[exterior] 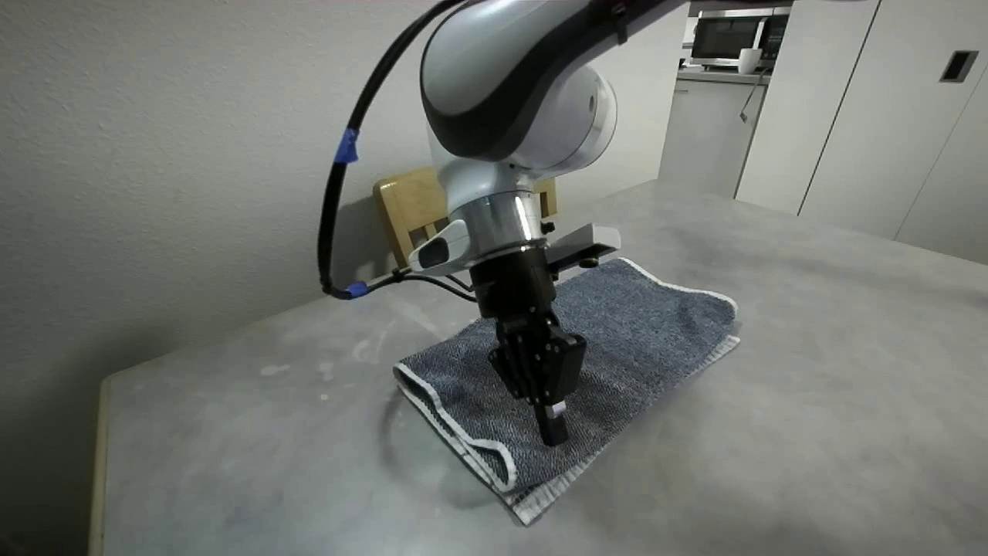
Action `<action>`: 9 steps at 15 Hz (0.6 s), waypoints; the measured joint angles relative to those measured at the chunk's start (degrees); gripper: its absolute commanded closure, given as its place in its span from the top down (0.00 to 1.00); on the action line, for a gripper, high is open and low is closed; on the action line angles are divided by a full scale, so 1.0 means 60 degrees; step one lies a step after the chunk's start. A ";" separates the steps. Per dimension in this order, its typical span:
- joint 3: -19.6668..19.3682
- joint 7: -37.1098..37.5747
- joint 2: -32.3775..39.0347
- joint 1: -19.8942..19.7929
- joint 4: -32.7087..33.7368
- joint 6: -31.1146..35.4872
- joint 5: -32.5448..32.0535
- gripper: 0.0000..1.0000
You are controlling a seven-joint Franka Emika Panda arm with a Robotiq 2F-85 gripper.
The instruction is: Unfold the cloth on the table
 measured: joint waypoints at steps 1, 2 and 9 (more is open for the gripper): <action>-0.0096 0.0305 -0.0044 0.0124 -0.0014 0.0266 -0.0170 0.00; -0.0190 0.0656 -0.0117 0.0258 -0.0061 0.0577 -0.0350 0.00; -0.0558 0.2748 -0.0942 0.0905 -0.0733 0.1590 -0.1405 0.00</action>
